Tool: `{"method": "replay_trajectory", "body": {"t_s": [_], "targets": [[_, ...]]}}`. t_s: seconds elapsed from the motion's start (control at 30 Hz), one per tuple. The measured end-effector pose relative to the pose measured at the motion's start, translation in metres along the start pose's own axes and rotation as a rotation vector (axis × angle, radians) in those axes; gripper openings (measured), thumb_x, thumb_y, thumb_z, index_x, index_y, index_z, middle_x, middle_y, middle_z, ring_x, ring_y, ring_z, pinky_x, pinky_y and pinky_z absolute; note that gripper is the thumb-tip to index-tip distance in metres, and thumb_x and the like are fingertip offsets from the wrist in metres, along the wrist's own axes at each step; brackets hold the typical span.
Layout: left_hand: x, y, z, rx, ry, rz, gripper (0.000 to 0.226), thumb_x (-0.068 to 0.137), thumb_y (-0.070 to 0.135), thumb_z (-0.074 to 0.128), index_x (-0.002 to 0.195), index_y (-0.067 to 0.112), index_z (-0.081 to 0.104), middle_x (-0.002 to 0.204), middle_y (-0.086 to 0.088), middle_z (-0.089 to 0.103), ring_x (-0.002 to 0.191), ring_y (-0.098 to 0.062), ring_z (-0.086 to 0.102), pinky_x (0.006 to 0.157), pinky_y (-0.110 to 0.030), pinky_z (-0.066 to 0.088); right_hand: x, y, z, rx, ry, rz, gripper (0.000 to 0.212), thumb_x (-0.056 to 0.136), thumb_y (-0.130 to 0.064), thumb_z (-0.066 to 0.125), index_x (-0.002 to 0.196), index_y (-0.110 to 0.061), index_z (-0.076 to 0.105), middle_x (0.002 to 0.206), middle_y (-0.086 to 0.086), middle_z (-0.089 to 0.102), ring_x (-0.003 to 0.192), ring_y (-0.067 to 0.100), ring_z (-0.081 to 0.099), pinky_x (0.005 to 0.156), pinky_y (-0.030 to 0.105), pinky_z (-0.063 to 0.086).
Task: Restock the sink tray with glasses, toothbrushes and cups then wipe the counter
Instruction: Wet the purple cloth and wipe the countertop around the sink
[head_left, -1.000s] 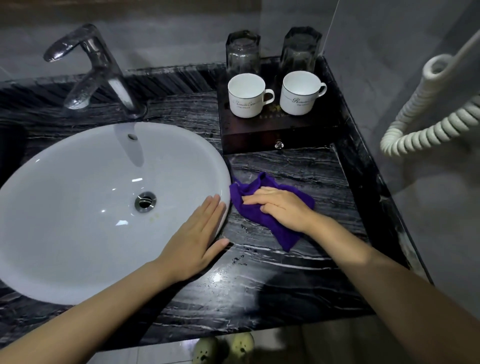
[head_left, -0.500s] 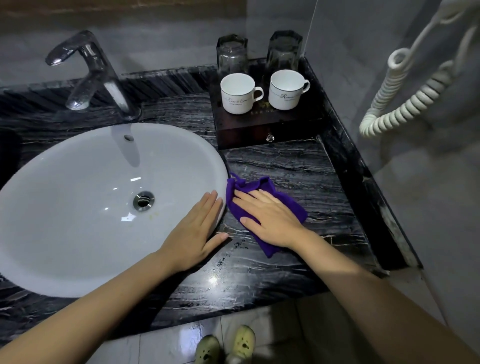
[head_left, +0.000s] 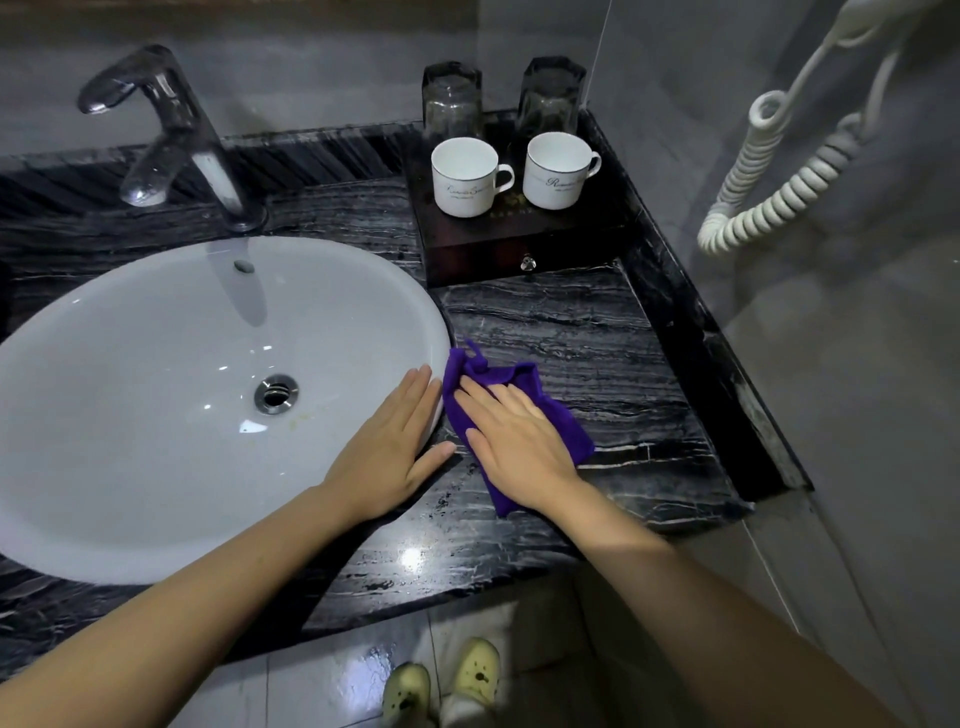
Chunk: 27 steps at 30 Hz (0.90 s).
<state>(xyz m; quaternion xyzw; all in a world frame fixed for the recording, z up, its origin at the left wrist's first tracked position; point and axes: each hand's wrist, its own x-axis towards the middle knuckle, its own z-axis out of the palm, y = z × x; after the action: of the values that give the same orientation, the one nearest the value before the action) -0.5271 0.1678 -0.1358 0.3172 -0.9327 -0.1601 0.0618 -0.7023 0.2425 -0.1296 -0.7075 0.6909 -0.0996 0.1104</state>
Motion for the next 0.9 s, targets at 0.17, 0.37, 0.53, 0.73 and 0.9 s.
{"method": "replay_trajectory", "body": {"t_s": [0.17, 0.37, 0.53, 0.73, 0.9], "targets": [[0.000, 0.000, -0.001, -0.062, -0.021, -0.012, 0.090, 0.081, 0.073, 0.002, 0.146, 0.011, 0.001, 0.156, -0.004, -0.005, 0.144, -0.014, -0.008, 0.117, -0.024, -0.003, -0.013, -0.018, 0.005, 0.024, 0.036, 0.048, 0.049, 0.095, -0.030, 0.029, 0.141, -0.017, 0.039, 0.151, -0.003, 0.036, 0.136, 0.018, 0.036, 0.118, 0.036, 0.018], [0.000, 0.000, -0.004, -0.143, -0.051, -0.028, 0.101, 0.074, 0.079, -0.002, 0.146, 0.009, 0.005, 0.154, -0.001, -0.006, 0.142, -0.011, -0.010, 0.114, -0.017, -0.008, -0.031, -0.044, 0.017, -0.004, 0.136, 0.127, 0.048, 0.091, -0.031, 0.032, 0.133, -0.016, 0.049, 0.143, -0.002, 0.049, 0.126, 0.018, 0.049, 0.113, 0.039, 0.032], [-0.013, 0.002, -0.008, -0.174, -0.081, -0.055, 0.107, 0.069, 0.084, -0.005, 0.146, 0.010, 0.002, 0.152, 0.003, -0.011, 0.141, -0.009, -0.013, 0.113, -0.017, -0.009, -0.041, -0.064, 0.032, -0.047, 0.216, 0.192, 0.046, 0.090, -0.031, 0.037, 0.132, -0.017, 0.050, 0.141, -0.003, 0.050, 0.120, 0.018, 0.051, 0.110, 0.037, 0.033], [-0.036, 0.000, -0.013, -0.165, -0.098, -0.076, 0.109, 0.067, 0.085, -0.006, 0.147, 0.012, 0.003, 0.153, 0.004, -0.009, 0.140, -0.005, -0.013, 0.112, -0.016, -0.009, -0.054, -0.092, 0.044, -0.043, 0.228, 0.263, 0.044, 0.088, -0.033, 0.038, 0.127, -0.020, 0.055, 0.136, -0.007, 0.055, 0.115, 0.014, 0.055, 0.109, 0.033, 0.036], [-0.037, 0.001, -0.016, -0.271, -0.082, -0.121, 0.114, 0.063, 0.088, -0.003, 0.147, 0.012, 0.005, 0.150, 0.010, -0.009, 0.140, -0.002, -0.012, 0.111, -0.016, -0.008, -0.055, -0.096, 0.039, 0.198, 0.390, 0.269, 0.032, 0.087, -0.022, 0.045, 0.111, -0.017, 0.066, 0.115, -0.004, 0.070, 0.099, 0.016, 0.066, 0.094, 0.027, 0.038]]}}
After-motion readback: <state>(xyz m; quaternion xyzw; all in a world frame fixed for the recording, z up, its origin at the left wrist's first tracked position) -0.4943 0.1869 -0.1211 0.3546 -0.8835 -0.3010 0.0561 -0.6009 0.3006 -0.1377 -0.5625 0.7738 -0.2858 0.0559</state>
